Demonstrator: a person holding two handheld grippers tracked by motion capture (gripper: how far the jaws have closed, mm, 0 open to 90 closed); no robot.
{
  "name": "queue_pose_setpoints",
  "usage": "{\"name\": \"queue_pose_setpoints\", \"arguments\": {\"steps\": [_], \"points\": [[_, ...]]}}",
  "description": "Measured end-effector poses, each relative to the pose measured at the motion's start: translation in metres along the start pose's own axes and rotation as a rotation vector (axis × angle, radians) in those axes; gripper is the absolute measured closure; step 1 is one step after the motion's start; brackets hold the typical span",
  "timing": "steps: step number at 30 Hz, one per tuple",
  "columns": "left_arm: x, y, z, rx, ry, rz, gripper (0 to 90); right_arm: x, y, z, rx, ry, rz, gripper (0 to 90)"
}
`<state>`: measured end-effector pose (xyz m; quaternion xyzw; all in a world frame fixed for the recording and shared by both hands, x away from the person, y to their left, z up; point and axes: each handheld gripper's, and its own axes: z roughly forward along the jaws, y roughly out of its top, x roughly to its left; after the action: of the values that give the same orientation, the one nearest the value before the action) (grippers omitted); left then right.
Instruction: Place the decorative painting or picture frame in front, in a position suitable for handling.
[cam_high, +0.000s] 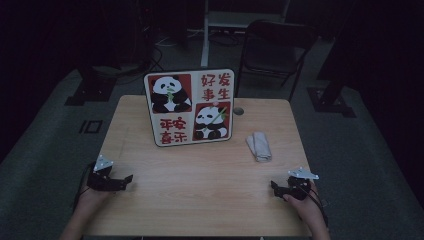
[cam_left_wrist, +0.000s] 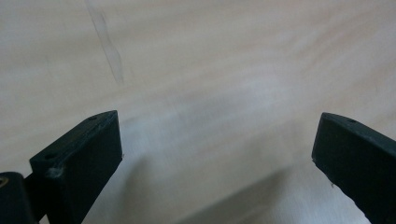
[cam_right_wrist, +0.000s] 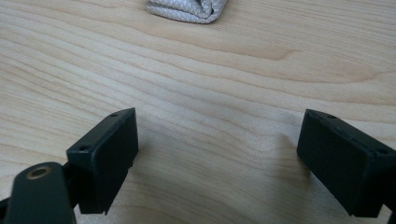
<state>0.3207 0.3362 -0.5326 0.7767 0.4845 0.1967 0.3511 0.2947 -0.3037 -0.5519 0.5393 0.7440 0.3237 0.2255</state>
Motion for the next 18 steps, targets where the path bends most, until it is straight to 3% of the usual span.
{"name": "queue_pose_setpoints", "arguments": {"steps": [7,18], "points": [[0.003,0.018,0.008,-0.035,-0.005,0.029,2.4,0.000,0.000,0.000,0.000,0.000,0.000,12.0],[0.000,0.050,0.025,-0.076,-0.043,0.019,2.4,0.000,0.000,0.000,0.000,0.000,0.000,12.0]]}}
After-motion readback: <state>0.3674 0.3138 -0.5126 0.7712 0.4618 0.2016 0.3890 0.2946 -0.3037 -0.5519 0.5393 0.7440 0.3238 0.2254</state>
